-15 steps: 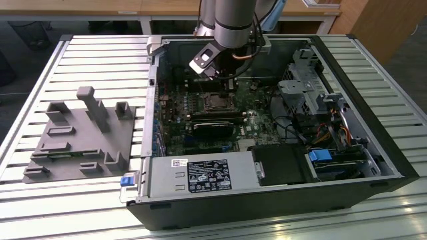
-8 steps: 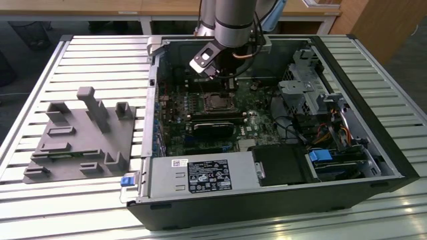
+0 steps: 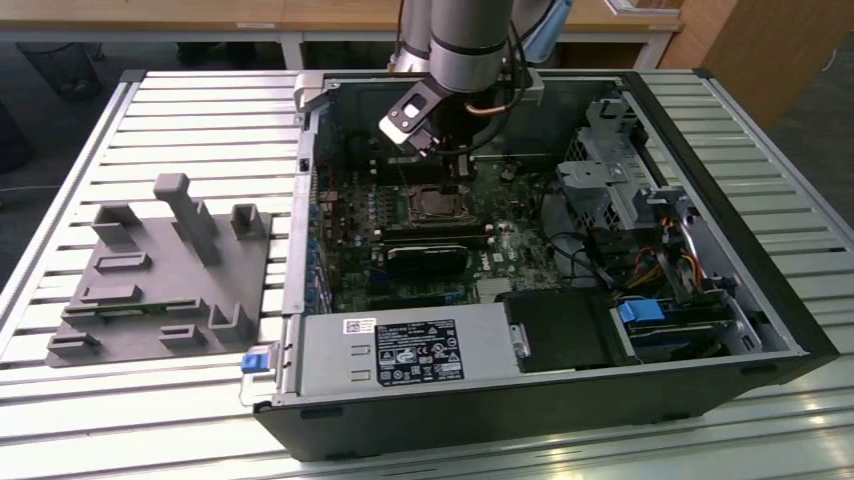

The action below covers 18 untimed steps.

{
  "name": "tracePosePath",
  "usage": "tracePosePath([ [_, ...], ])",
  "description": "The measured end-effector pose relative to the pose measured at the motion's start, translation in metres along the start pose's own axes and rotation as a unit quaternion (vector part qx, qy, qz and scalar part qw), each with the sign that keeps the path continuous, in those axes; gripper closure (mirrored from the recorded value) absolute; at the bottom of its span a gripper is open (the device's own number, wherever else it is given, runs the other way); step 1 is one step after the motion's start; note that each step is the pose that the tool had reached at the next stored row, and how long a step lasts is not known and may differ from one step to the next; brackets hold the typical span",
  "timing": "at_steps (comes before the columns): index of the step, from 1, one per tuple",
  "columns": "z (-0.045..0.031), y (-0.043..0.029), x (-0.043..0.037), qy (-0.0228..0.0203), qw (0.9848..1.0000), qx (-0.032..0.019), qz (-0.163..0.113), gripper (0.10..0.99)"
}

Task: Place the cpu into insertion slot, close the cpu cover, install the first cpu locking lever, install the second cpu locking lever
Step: 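Install the first cpu locking lever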

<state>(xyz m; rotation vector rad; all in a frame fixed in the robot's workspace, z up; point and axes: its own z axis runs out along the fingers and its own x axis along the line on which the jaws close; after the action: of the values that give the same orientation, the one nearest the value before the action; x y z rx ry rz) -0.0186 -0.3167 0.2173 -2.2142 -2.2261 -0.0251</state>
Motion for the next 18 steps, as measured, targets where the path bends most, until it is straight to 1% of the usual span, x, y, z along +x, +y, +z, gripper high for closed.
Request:
tracePosePath([
  [18,-0.0075,0.0003,0.0001,0.0,1.0,0.0,0.0,0.98],
])
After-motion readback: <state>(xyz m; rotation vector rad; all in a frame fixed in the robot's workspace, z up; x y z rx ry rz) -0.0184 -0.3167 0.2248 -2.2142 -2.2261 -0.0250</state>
